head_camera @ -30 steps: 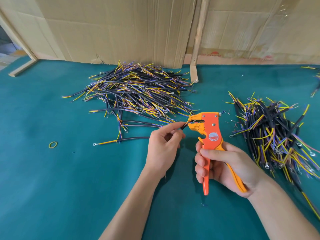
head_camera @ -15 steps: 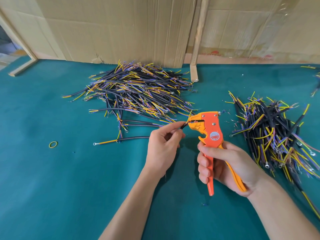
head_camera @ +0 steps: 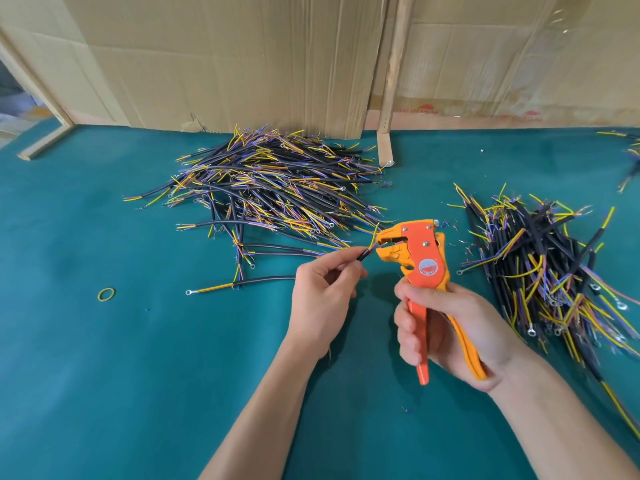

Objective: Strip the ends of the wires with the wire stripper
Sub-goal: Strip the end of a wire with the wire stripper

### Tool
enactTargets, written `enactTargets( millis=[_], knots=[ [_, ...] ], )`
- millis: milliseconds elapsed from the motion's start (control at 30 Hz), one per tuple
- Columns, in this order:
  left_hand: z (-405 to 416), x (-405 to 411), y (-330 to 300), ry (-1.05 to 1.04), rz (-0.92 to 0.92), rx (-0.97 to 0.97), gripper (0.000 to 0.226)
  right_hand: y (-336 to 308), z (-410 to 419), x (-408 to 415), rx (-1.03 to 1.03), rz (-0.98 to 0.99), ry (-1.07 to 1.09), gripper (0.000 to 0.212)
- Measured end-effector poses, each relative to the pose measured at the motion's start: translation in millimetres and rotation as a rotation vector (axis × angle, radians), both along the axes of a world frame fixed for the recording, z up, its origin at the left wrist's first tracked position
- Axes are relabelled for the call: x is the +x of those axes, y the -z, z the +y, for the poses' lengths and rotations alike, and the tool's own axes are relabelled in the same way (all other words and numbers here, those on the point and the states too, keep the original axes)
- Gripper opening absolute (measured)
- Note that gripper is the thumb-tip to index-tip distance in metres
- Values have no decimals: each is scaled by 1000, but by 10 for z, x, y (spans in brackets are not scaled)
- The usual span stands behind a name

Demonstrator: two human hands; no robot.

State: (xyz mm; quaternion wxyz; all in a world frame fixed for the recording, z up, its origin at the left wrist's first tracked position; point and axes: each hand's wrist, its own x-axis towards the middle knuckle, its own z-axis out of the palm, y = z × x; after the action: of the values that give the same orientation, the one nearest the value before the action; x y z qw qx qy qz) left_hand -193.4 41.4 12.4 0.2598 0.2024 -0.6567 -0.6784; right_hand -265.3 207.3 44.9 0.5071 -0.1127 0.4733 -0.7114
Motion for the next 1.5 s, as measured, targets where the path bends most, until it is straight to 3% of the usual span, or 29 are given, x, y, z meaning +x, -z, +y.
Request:
enactTargets(
  millis=[133,300,467,733,933,1033,1167,1233,1333,1500],
  knots=[
    [-9,-14,20,-26,13,15,29,35,8,-27,-13,2,9,41],
    [-5,-16,22,-29,25,42,29,44,63,-108,-50,-42,118,60],
    [1,-24,23,-34,33,50,31,37,84,-146,-22,-75,174,53],
    [-18,-13,29,-38,41,65,31,-9,75,-59,6,-42,-48,41],
    [-14,-5,31,-36,52,59,36,35,-34,73,54,10,38,46],
    [-14,9,23,-40,60,51,39,25,-125,164,103,61,128,28],
    [-13,6,33,-43,71,54,38,24,-117,120,165,142,228,54],
    [-14,9,33,-39,72,52,37,23,-61,80,177,178,205,51],
    [-2,12,33,-41,79,56,37,-21,-7,39,108,96,108,25],
    [-4,8,39,-53,59,22,34,-26,77,-2,61,65,-121,37]
  ],
)
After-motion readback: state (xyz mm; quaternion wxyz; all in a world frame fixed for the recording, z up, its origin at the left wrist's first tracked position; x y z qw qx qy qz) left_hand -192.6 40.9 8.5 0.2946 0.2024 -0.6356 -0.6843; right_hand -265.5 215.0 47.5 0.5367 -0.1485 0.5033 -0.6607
